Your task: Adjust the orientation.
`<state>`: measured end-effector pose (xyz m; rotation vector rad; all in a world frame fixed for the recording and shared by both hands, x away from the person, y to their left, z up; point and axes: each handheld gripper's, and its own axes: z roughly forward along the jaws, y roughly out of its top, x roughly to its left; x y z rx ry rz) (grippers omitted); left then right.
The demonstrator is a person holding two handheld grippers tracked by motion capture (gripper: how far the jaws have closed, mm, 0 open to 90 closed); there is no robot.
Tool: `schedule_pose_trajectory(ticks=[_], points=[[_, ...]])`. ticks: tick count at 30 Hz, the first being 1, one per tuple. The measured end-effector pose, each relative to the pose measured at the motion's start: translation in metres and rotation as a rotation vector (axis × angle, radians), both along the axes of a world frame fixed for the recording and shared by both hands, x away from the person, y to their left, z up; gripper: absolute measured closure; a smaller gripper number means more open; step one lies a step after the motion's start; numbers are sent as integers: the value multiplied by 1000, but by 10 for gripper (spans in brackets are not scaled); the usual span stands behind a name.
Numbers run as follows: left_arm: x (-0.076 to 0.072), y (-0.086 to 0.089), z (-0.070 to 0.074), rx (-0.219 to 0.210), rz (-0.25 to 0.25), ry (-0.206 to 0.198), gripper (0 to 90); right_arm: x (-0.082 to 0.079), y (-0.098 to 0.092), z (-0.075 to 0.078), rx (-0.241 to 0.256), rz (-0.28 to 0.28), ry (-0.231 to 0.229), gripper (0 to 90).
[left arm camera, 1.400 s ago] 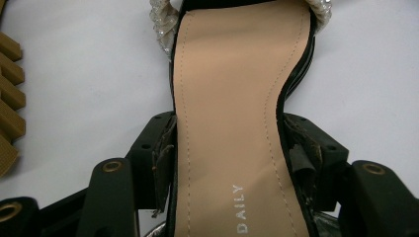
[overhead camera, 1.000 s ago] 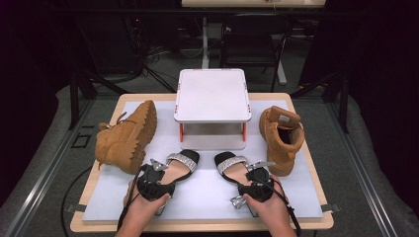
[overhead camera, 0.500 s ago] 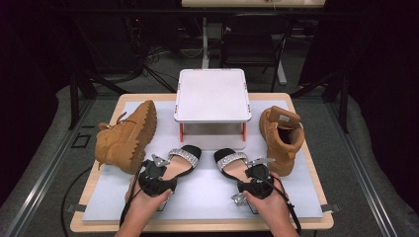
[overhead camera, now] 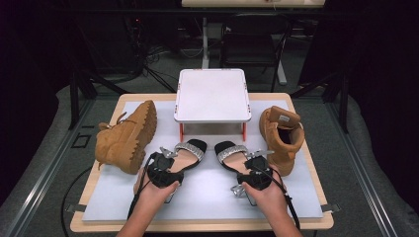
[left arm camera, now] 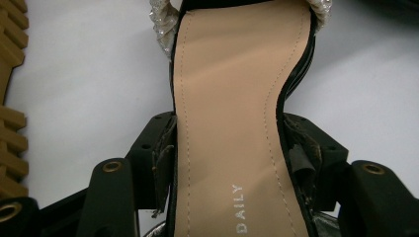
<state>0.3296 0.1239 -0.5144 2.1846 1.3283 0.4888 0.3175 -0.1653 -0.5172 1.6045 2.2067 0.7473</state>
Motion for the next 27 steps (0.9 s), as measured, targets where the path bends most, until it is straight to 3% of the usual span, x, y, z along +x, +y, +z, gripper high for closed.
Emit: schedule_pose_trajectory(ticks=[19, 27], points=[[29, -15, -2, -10, 18, -5, 407, 30, 9, 0, -8, -25, -5, 415], [35, -20, -7, 9, 32, -8, 407, 40, 13, -2, -16, -41, -13, 415]])
